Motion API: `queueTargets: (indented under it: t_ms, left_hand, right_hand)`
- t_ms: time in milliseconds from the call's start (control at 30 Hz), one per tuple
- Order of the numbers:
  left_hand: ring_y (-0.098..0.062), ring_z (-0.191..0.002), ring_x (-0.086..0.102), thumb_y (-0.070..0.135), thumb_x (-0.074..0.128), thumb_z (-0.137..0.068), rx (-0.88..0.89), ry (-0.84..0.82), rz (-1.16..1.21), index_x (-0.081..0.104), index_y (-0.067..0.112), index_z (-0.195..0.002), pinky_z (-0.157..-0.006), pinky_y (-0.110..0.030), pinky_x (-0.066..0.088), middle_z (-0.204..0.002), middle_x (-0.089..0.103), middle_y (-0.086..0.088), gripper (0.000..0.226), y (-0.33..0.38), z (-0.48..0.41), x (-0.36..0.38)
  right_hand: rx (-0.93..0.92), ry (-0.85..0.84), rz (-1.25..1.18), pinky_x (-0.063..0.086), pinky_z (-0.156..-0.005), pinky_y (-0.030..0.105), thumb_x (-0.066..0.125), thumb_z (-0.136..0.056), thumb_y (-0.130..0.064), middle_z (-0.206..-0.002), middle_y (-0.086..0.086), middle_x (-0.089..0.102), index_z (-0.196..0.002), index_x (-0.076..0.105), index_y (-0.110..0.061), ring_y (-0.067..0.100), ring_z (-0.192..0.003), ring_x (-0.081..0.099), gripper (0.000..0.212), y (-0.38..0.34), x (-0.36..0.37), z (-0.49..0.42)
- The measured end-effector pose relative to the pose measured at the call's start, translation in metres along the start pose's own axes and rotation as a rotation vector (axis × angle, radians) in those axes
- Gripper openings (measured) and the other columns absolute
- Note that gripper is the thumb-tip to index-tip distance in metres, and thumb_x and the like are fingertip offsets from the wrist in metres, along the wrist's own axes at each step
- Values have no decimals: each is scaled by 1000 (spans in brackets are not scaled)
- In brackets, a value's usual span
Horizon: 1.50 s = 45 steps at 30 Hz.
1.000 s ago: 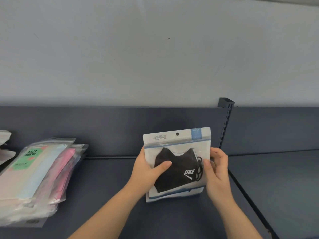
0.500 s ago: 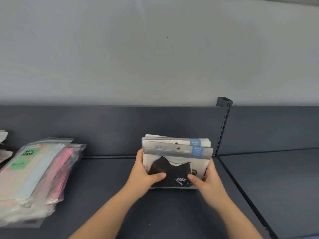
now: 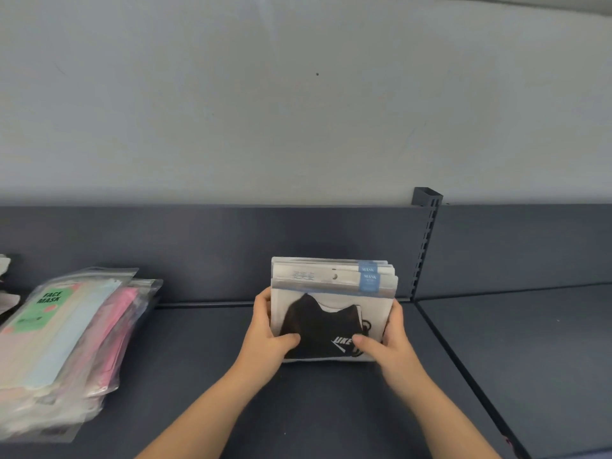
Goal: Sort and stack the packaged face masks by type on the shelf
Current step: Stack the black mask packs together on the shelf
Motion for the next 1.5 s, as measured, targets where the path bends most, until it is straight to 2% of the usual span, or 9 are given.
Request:
queueTargets:
  t_ms: [233,500,633,767,933,1100,1233,1367,1500]
  left_hand:
    - [2,-121,52,-20,57,-78,220,103,-59,15,47,-146,-97,-5,39,-131,48,15,104,44,-2,0]
    - [15,-124,39,-15,63,-77,327,73,-218,35,47,-136,-99,0,30,-135,39,20,90,52,-9,7]
    - [10,-111,57,-10,74,-77,144,33,-110,3,41,-149,-94,-11,44,-125,52,17,114,27,-13,-2]
    - [0,-119,56,-2,76,-76,-31,-176,-292,32,48,-129,-95,-17,47,-124,56,23,85,-10,-14,-7]
    - [-2,-117,58,0,73,-76,-64,-136,-246,47,38,-126,-107,-32,43,-121,65,17,68,-19,-18,-7]
    - [2,-115,53,1,66,-89,-112,-198,-238,18,32,-138,-95,-12,40,-128,54,15,75,-26,-10,8]
    - [-8,-121,52,13,59,-97,-123,-197,-321,11,24,-148,-102,-21,36,-133,51,9,71,-33,-6,13]
    - [-10,-114,53,11,59,-96,-167,-204,-315,17,20,-142,-94,-20,38,-122,54,10,63,-28,-12,14]
    - [-8,-102,57,11,61,-94,-250,-189,-245,31,17,-127,-79,-18,43,-114,59,4,45,-26,-17,14]
  right_hand:
    - [-126,234,-76,43,-73,-1,58,-97,-16,-121,-17,51,-140,34,-36,-22,-89,56,53,-61,4,-23]
    - [-229,238,139,44,-74,9,59,-95,-11,-101,-22,63,-100,62,-36,2,-94,58,25,-62,0,-31]
    - [-216,209,91,48,-89,20,66,-91,-10,-112,-19,61,-118,54,-40,6,-105,60,42,-55,-6,-29]
    - [10,-4,143,47,-101,24,71,-87,-4,-130,-15,57,-142,26,-38,-3,-116,57,79,-13,-9,-17]
    - [63,46,220,46,-101,25,67,-88,0,-116,-17,63,-121,42,-38,-13,-102,59,57,-2,-9,-17]
    - [92,61,206,47,-89,14,66,-90,-2,-120,-17,61,-128,37,-34,-6,-111,58,58,6,-19,-18]
    - [210,-16,265,39,-99,22,65,-93,-10,-128,-16,53,-129,27,-33,0,-116,51,57,31,-18,-12]
    - [201,-2,265,43,-86,14,65,-93,-10,-126,-16,56,-132,30,-31,-4,-113,53,56,27,-19,-17]
    - [168,36,263,45,-95,23,66,-92,-15,-123,-18,60,-136,35,-33,1,-114,57,57,16,-23,-24]
Point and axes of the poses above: each hand's wrist, its own z-axis away from the middle knuckle, its own x-axis out of the palm, y = z × x, the point moved 5 cm from there along -z, towards the middle knuckle
